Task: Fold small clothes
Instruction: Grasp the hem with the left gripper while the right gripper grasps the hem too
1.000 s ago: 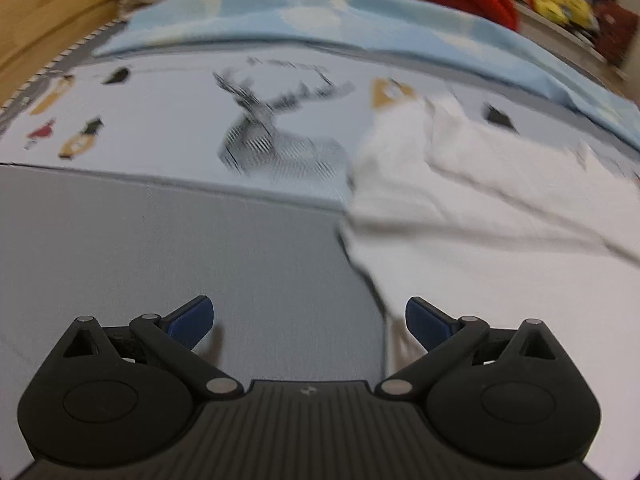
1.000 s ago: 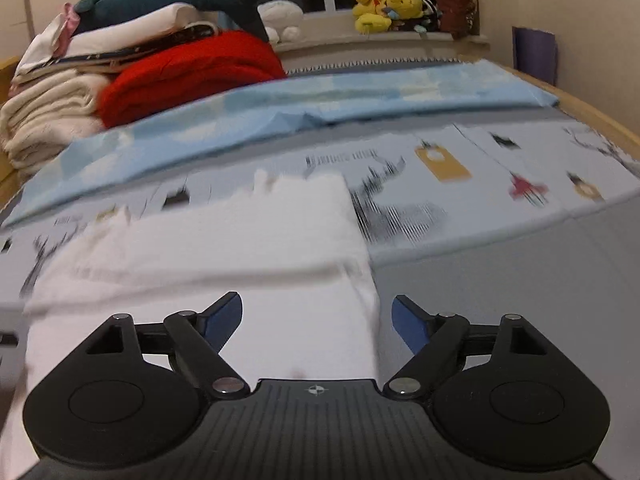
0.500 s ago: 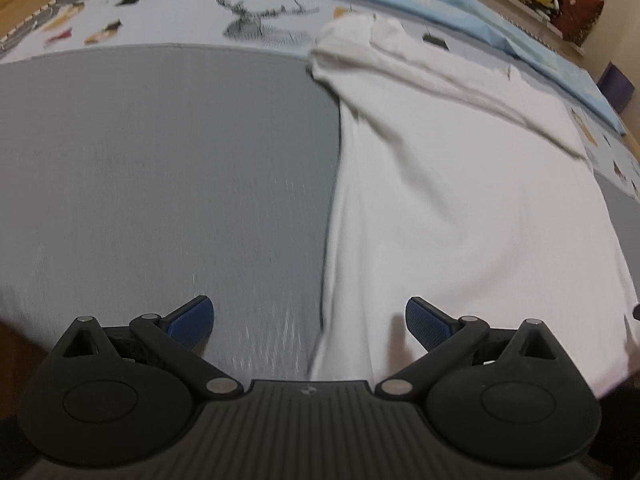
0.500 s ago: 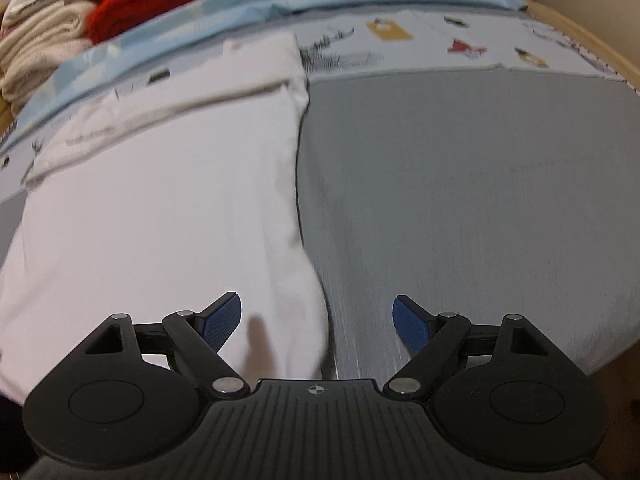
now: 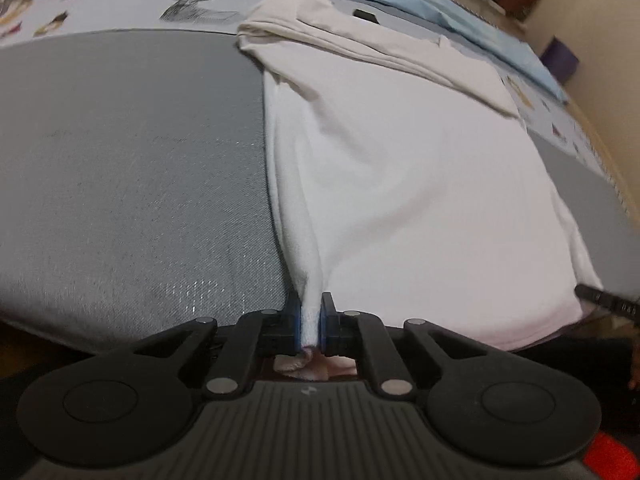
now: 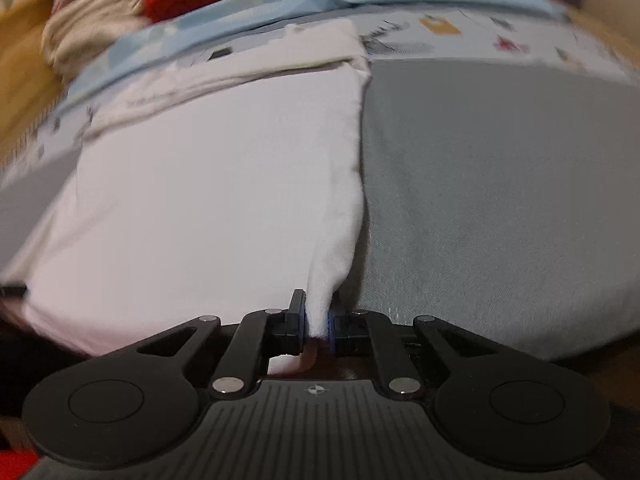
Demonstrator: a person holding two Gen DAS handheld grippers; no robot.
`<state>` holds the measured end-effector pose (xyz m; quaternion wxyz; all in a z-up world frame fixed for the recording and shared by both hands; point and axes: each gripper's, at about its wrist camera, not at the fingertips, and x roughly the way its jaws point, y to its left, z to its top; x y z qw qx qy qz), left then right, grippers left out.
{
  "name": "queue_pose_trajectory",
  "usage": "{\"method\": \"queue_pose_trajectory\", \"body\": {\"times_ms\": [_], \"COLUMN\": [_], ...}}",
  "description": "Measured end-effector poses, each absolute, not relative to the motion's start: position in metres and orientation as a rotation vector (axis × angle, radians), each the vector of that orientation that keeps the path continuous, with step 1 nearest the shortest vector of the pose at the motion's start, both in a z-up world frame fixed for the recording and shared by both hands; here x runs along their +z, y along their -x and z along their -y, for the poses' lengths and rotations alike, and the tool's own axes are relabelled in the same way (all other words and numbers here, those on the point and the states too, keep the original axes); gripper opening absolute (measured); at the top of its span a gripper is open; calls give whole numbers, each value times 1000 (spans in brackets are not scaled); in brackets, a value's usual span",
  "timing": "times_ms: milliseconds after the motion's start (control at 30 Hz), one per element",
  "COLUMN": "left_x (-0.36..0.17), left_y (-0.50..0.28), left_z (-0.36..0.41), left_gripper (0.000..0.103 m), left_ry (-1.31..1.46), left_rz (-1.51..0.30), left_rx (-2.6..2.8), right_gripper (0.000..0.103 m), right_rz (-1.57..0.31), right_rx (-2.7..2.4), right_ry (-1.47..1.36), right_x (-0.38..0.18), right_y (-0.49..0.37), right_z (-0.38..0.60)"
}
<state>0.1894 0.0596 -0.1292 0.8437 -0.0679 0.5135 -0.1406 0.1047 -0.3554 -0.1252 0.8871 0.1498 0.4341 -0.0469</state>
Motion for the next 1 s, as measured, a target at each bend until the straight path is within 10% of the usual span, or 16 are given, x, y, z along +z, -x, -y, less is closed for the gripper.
{"method": "queue_pose_trajectory", "body": {"times_ms": [600,1000], "left_x": [-74,-6], "left_y": [-67,-203], "left_z": [-83,-68], "left_gripper": [8,8], "left_ry": [194,249], "left_rz": [-1069,-943], "left_rx": [-413,-448], "right_gripper": [10,10], "right_rz": [-916,-753], "right_rx": [-64,-48], "right_ry": [-531,-506], "right_x": [-60,6], "right_y": [17,-115], "right_z": [361,386]}}
